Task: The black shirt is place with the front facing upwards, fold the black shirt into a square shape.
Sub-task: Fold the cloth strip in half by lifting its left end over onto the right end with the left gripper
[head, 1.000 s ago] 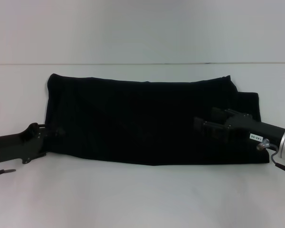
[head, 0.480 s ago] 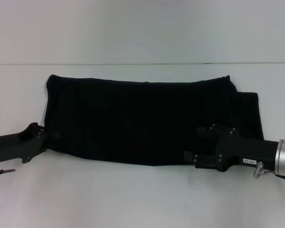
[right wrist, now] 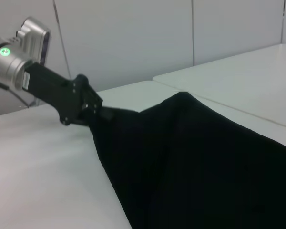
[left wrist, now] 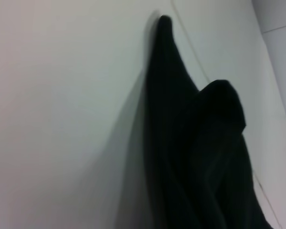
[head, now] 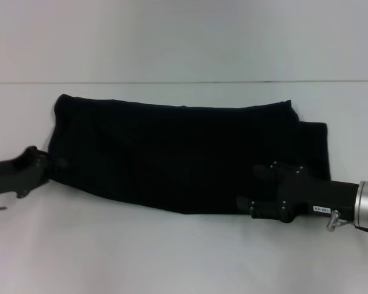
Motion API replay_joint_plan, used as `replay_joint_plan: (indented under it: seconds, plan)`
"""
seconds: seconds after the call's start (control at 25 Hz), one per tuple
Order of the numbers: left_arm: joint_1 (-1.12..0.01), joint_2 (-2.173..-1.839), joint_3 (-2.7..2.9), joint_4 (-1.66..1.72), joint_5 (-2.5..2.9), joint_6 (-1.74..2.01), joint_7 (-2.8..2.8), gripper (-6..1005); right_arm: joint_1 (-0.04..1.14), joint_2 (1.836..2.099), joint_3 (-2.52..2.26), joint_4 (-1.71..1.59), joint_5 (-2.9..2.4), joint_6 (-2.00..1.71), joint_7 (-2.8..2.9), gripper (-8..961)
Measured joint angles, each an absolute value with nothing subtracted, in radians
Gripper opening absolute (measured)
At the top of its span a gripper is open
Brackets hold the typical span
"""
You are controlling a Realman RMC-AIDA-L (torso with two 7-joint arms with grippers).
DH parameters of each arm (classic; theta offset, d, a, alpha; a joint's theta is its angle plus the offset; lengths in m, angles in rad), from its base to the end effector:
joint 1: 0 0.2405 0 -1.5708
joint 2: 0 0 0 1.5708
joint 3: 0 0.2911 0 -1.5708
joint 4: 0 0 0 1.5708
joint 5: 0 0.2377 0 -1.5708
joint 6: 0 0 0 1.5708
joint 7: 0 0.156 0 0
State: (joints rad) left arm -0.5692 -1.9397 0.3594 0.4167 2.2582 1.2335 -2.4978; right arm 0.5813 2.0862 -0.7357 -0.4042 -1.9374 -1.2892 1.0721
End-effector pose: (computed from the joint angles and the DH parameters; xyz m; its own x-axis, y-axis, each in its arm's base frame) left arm -0.3997 0.3954 0.0168 -0.3173 0.7677 0.5567 0.9466 0.2211 0.2345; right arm 0.3155 0.3805 -0.0830 0.8614 -0.2484 -0.4430 -0.3979 -0.8721 -0.2848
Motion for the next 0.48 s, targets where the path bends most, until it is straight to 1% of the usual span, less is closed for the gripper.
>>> replay_joint_plan:
  seconds: [0.2,0.36,0.48]
  plan:
    - [-0.57,-1.91,0.36,0.446,2.258,1.265,-2.504,102,0.581,2.086,-0.736,-0.402,-1.935,-1.287,1.076,883]
    - [-0.56,-1.873,0.357,0.459,2.258,1.283,-2.518,102,0.581,2.086,-0.736,-0.402,-1.934,-1.285,1.08,884]
    - [-0.554,-1.856,0.354,0.461,2.258,1.293,-2.526,102,0.581,2.086,-0.735,-0.401,-1.933,-1.285,1.08,884]
